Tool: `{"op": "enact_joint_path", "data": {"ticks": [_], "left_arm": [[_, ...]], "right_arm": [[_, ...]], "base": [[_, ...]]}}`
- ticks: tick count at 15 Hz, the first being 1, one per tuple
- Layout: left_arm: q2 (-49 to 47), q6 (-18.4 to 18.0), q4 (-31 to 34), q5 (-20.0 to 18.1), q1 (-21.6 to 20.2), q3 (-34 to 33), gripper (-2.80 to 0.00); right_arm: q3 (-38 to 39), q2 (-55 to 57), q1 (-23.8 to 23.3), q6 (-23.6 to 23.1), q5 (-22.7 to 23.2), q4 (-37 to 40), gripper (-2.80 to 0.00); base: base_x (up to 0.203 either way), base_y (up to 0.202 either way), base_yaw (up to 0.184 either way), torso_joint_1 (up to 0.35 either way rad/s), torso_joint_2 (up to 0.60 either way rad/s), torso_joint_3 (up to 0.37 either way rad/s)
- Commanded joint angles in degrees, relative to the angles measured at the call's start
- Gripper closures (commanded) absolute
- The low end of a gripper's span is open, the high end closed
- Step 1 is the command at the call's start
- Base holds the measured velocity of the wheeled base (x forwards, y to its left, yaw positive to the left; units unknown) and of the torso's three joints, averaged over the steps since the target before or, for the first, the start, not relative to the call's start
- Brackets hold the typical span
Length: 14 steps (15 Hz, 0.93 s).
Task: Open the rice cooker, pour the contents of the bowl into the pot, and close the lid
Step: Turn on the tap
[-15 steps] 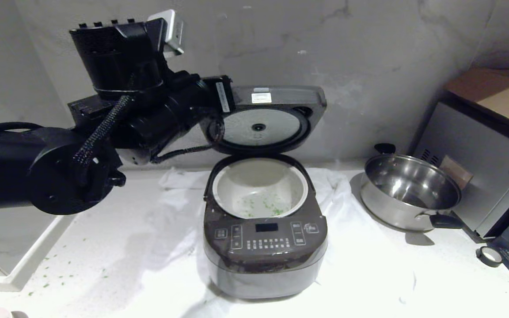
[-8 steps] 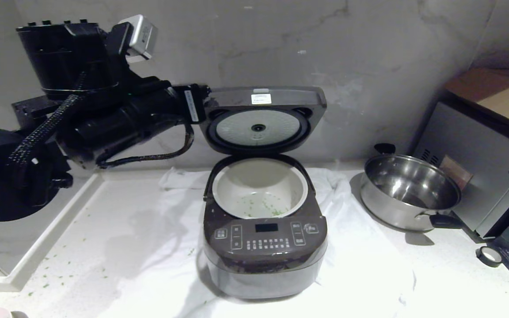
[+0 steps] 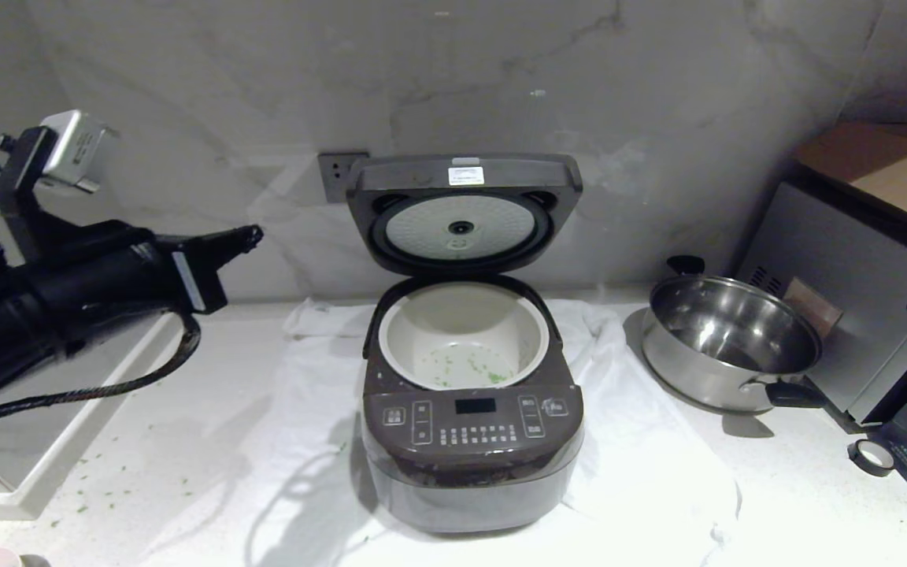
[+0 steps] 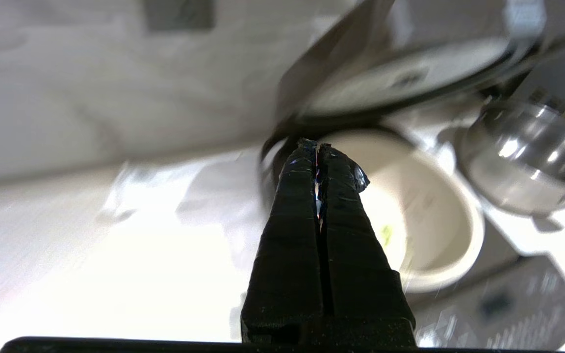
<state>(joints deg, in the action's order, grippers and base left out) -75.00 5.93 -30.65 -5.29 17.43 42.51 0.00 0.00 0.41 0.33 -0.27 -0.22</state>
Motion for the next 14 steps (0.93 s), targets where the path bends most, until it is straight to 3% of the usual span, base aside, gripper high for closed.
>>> {"op": "enact_joint_path", "data": {"ticks": [1,5,11,14], "left_arm": [[10.2,-0.5,-0.4,-0.7,-3.9,-7.1,0.0],[22.4,-1.8,0.3,-1.8,-8.7,-13.3,0.0],[39.0,-5.6,13.1,-1.3,-9.8,-15.6,0.0],[46.6,-7.8,17.0,-0.4,-12.9,-17.5,0.0]], "right_arm": [[0.1,0.0,0.0,0.0,0.0,0.0,0.0],[0.1,0.0,0.0,0.0,0.0,0.0,0.0],[0.1,0.0,0.0,0.0,0.0,0.0,0.0],[0.1,0.0,0.0,0.0,0.0,0.0,0.0]], "base": [[0.0,0.0,0.0,0.0,0.0,0.0],[0.0,0.0,0.0,0.0,0.0,0.0],[0.0,0.0,0.0,0.0,0.0,0.0],[0.0,0.0,0.0,0.0,0.0,0.0]]}}
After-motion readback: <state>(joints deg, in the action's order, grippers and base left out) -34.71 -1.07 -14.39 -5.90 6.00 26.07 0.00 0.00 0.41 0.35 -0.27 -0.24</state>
